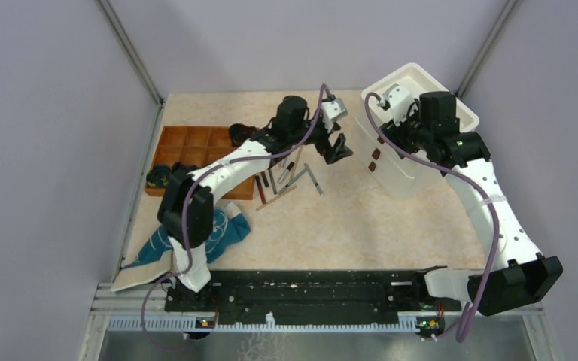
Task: Organize the makeup
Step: Open the drawer in the storage box.
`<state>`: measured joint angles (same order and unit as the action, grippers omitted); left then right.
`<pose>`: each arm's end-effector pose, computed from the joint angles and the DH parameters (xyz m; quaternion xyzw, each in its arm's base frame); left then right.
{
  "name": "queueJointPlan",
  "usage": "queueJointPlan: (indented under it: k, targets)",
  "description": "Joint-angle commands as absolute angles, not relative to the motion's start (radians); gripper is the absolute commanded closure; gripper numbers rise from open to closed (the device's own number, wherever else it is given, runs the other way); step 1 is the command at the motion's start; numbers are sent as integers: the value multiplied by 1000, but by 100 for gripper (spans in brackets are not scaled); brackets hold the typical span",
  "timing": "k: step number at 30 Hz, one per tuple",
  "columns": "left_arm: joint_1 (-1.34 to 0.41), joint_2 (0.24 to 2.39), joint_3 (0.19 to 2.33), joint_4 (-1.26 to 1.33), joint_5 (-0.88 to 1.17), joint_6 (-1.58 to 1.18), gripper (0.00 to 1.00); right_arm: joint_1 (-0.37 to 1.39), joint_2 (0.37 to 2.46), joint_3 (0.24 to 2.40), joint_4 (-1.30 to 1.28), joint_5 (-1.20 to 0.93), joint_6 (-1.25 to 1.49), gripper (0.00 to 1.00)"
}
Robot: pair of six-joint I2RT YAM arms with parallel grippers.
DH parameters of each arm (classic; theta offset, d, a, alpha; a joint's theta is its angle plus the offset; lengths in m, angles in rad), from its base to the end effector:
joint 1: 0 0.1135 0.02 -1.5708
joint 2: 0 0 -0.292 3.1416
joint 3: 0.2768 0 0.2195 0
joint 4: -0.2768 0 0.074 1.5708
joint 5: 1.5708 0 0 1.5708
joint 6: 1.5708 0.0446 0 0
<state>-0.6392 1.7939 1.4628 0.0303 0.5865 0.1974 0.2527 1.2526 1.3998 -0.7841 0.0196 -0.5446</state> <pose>0.3143 -0.2644 0.3534 0.4698 0.6346 -0.3515 0.5031 0.2172 0.0552 0.4106 -0.3425 0.8246 -0.0741 0.4441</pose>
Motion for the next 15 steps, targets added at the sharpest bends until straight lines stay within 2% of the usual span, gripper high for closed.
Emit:
queueJointPlan:
  k: [1,6,15]
  targets:
    - [-682,1938,1674,76,602,120,2,225,1249,1374,-706,-52,-488,41]
    - [-715,2079,1830,73,611,91,3,208,1255,1348,-694,-79,-476,43]
    - [-761,2209,1938,123,557,48,8,129,1246,1302,-678,-177,-460,53]
